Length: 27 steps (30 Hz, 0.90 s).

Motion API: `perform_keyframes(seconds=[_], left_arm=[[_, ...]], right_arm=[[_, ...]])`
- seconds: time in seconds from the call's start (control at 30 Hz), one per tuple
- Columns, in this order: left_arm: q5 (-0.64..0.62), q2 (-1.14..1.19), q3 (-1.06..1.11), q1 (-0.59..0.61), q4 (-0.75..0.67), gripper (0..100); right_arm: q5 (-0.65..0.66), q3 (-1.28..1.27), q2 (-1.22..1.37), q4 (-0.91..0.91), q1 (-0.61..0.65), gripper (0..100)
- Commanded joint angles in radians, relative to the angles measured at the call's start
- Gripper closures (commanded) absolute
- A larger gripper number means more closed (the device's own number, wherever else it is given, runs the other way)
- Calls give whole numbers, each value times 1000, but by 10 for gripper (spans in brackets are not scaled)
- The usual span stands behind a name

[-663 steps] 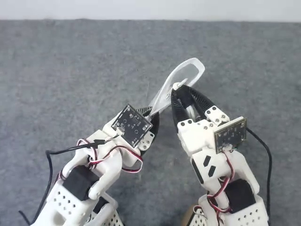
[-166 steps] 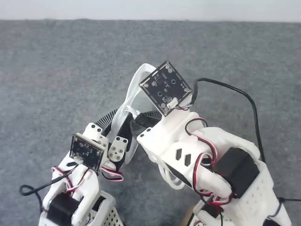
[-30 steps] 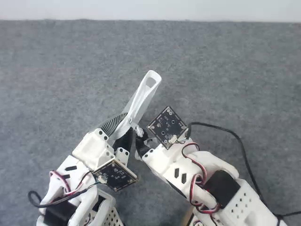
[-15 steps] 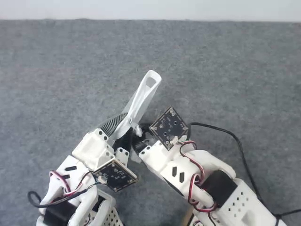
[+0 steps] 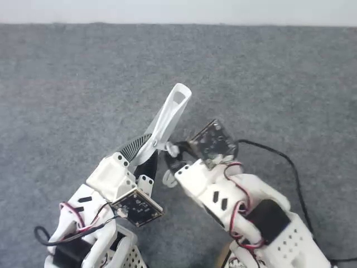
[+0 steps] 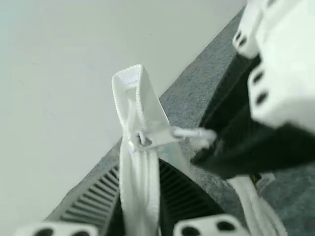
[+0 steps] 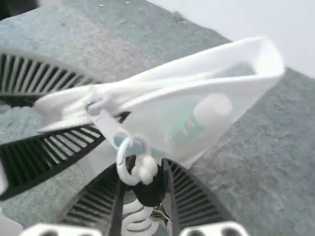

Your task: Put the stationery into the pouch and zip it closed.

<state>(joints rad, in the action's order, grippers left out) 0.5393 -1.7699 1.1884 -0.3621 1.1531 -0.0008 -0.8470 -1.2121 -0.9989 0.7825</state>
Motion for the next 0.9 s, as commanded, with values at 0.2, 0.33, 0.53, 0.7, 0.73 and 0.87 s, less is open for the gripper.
perform_keyframes(seconds=[0.2,0.33,0.53,0.7,0.73,0.87], left_arm=[[54,14,76,-2,55,991],[55,14,81,-3,68,991],[74,14,128,-38,64,991],[72,14,163,-94,60,991],[71,14,163,-101,60,991],[35,14,166,-132,58,991]], right_arm=[[8,361,139,-139,-153,994],[8,494,240,-176,-188,994],[8,635,363,-202,-196,994],[6,729,486,-196,-268,994],[6,747,510,-196,-283,994],[6,822,591,-194,-321,994]])
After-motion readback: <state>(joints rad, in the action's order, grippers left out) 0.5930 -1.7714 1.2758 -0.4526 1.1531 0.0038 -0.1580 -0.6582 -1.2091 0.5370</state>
